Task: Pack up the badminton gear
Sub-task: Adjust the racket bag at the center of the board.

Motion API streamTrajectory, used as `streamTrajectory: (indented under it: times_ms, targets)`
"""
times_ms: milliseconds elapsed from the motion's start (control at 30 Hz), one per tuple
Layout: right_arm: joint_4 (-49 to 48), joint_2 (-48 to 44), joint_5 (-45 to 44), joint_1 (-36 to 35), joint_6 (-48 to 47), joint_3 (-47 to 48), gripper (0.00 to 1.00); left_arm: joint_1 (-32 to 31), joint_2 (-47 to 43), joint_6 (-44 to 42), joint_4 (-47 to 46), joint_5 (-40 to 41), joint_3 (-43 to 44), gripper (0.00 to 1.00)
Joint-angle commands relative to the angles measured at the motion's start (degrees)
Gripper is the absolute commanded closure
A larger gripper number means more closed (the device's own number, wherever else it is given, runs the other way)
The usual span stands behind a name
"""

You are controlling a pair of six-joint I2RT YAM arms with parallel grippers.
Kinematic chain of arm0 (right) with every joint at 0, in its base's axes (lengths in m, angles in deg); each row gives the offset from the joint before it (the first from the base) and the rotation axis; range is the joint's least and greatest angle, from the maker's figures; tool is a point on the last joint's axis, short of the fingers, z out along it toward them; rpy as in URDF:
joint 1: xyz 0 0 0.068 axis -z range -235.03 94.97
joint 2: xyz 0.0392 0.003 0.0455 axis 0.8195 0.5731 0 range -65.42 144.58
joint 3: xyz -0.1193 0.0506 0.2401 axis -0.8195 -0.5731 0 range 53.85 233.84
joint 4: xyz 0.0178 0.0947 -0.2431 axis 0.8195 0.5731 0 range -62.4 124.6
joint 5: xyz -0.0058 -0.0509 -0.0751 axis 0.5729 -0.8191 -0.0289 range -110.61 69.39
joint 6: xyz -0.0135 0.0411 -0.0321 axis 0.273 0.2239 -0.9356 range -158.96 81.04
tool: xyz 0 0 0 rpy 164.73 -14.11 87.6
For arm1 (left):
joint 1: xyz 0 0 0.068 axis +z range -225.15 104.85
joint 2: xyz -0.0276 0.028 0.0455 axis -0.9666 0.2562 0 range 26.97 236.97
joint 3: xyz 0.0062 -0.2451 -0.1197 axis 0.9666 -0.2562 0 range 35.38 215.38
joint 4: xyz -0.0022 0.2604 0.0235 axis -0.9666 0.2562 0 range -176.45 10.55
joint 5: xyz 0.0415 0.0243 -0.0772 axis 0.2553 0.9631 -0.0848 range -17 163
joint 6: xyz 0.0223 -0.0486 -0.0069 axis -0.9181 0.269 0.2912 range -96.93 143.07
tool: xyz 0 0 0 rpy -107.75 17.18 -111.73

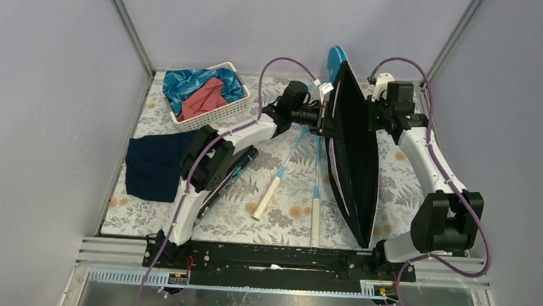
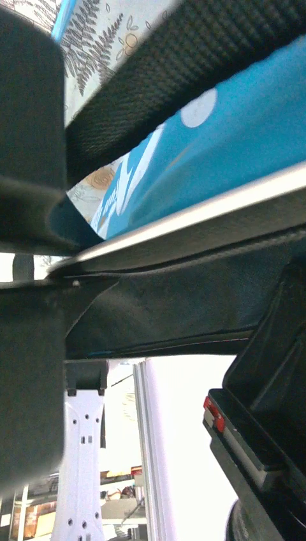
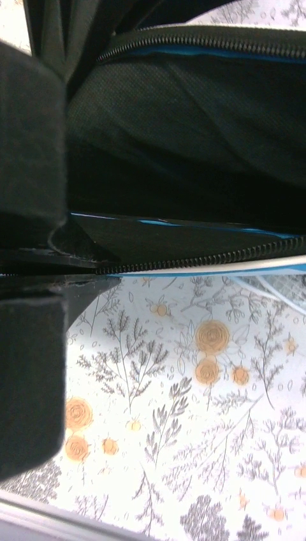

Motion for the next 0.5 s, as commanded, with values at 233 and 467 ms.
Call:
streamTrajectory:
  times_ms: [233,467]
  targets:
    - [0.1,-11.0,-13.2,-0.4,1.3,1.4,1.00,0.5,0.9,-8.7,3.8,0.0,4.9,0.39]
    - [-4.8,-11.8,-16.0,-0.4,1.7,-4.4,1.00,1.1,-1.3,-11.0,4.8,-1.5,1.8,0.25]
